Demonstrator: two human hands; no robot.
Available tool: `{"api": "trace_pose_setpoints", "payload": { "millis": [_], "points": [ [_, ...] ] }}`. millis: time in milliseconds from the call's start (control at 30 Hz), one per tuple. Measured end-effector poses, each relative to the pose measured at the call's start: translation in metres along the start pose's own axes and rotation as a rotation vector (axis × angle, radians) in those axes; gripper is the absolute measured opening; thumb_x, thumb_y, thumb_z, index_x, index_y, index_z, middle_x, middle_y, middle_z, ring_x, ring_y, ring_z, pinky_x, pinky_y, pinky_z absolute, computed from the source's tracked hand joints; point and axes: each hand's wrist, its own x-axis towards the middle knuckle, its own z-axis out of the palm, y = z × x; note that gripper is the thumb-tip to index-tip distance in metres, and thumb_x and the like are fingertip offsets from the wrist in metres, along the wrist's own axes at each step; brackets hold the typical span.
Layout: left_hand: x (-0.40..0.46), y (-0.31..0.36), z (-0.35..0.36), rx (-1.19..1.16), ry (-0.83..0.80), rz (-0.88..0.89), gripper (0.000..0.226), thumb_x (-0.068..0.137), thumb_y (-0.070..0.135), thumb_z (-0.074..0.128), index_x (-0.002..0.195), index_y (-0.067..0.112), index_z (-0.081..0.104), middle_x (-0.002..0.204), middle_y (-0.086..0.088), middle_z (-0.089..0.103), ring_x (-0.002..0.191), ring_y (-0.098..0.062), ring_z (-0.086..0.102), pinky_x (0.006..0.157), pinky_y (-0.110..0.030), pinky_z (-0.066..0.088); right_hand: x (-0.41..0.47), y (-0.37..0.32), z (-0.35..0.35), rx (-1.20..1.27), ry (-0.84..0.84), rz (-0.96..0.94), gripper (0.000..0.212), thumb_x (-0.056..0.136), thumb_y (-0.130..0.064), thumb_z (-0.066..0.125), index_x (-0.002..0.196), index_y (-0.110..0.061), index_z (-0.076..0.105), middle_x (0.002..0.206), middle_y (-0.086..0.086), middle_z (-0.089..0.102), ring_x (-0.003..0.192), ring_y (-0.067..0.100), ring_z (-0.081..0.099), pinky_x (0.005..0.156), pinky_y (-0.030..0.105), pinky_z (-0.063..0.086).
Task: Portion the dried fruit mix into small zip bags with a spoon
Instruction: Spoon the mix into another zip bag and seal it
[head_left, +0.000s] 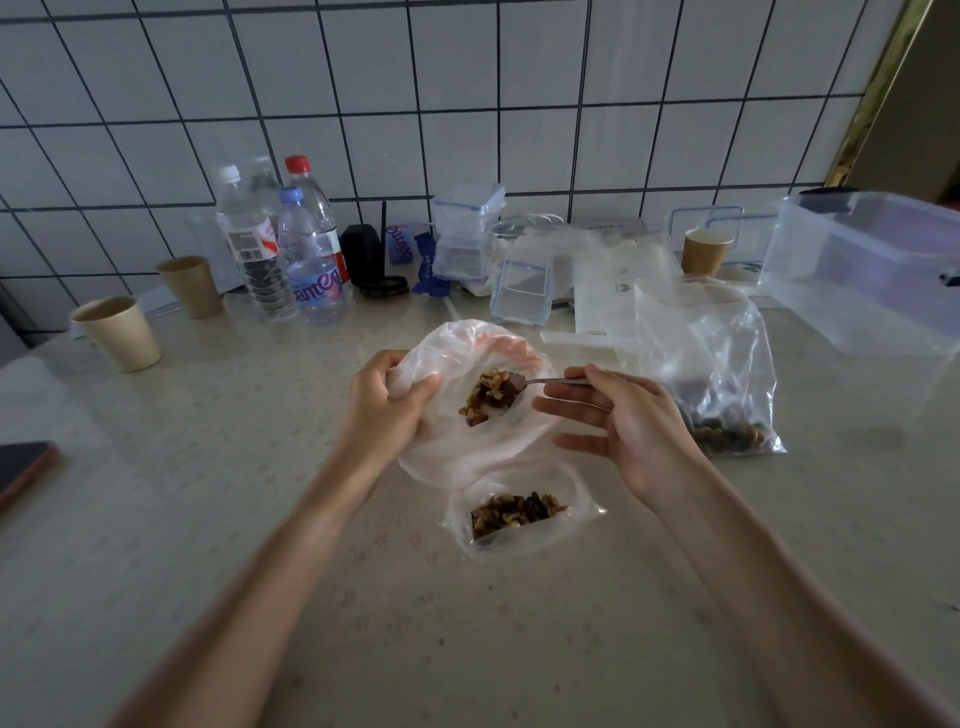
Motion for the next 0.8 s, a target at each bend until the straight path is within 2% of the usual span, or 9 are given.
{"api": "trace_pose_setpoints", "payload": {
  "millis": [100,200,267,333,433,500,600,667,800],
  "points": [
    [0.004,0.002,-0.006,0.027,-0.023,-0.023,0.047,0.086,0.035,0.083,0.125,0.023,0.060,0.113,0.004,0.069,0.091,-0.014,0.072,0.065,-0.022,0.056,-0.004,-0.008,-0.002,-0.007,-0.009,-0.035,0.031,0.110,-0.024,0.047,0.116,-0.001,0.068,0.103,0.017,0.079,0.096,0.031,0.078,0.055,0.037,0.061],
    [0.004,0.006,-0.012,0.173,-0.075,-0.008,0.077,0.073,0.047,0.090,0.136,0.021,0.053,0.126,0.008,0.060,0.112,-0.014,0.060,0.089,-0.032,0.052,-0.009,-0.019,-0.004,-0.041,-0.031,-0.077,0.033,0.110,-0.026,0.046,0.112,-0.002,0.069,0.102,0.018,0.079,0.096,0.033,0.078,0.052,0.035,0.060],
    [-0.003,0.009,-0.015,0.315,-0.042,0.098,0.081,0.075,0.052,0.086,0.140,0.019,0.051,0.130,0.012,0.052,0.120,-0.012,0.050,0.100,-0.034,0.044,-0.013,-0.027,-0.006,-0.055,-0.054,-0.092,0.034,0.110,-0.026,0.046,0.109,-0.002,0.070,0.101,0.020,0.078,0.094,0.035,0.078,0.050,0.034,0.059],
    [-0.016,0.012,-0.020,0.397,0.018,0.258,0.069,0.082,0.049,0.082,0.137,0.019,0.054,0.132,0.014,0.052,0.124,-0.010,0.048,0.103,-0.030,0.041,-0.016,-0.035,-0.008,-0.061,-0.083,-0.096,0.034,0.110,-0.026,0.046,0.104,-0.002,0.070,0.099,0.022,0.078,0.092,0.037,0.078,0.049,0.033,0.058],
    [-0.043,0.014,-0.025,0.467,0.084,0.496,0.045,0.089,0.039,0.077,0.127,0.019,0.060,0.131,0.014,0.057,0.124,-0.009,0.050,0.098,-0.013,0.033,-0.020,-0.042,-0.012,-0.084,-0.128,-0.109,0.035,0.109,-0.026,0.047,0.101,-0.001,0.071,0.092,0.022,0.077,0.087,0.040,0.078,0.048,0.033,0.058],
    [-0.060,0.015,-0.024,0.502,0.076,0.570,0.035,0.090,0.039,0.072,0.119,0.020,0.064,0.122,0.010,0.065,0.115,-0.008,0.057,0.092,-0.018,0.041,-0.022,-0.045,-0.014,-0.117,-0.159,-0.125,0.036,0.109,-0.026,0.048,0.100,0.000,0.071,0.089,0.023,0.075,0.083,0.041,0.077,0.048,0.033,0.057],
    [-0.080,0.015,-0.021,0.484,-0.058,0.477,0.029,0.092,0.055,0.063,0.104,0.030,0.071,0.093,0.021,0.071,0.087,0.001,0.068,0.068,-0.009,0.046,-0.025,-0.046,-0.016,-0.183,-0.203,-0.153,0.037,0.109,-0.028,0.047,0.097,-0.001,0.069,0.084,0.023,0.073,0.078,0.042,0.075,0.050,0.033,0.055],
    [-0.086,0.012,-0.018,0.492,-0.152,0.372,0.032,0.090,0.064,0.059,0.093,0.036,0.073,0.080,0.024,0.071,0.081,0.004,0.068,0.062,-0.006,0.046,-0.026,-0.047,-0.016,-0.234,-0.231,-0.171,0.038,0.110,-0.029,0.046,0.093,-0.003,0.068,0.079,0.022,0.072,0.074,0.042,0.074,0.050,0.033,0.054],
    [-0.084,0.005,-0.012,0.562,-0.211,0.294,0.016,0.096,0.049,0.065,0.087,0.038,0.072,0.086,0.037,0.068,0.078,0.010,0.067,0.057,-0.007,0.044,-0.029,-0.048,-0.018,-0.371,-0.324,-0.204,0.041,0.110,-0.035,0.046,0.089,-0.006,0.066,0.074,0.020,0.069,0.070,0.039,0.071,0.049,0.034,0.053]
  ]
}}
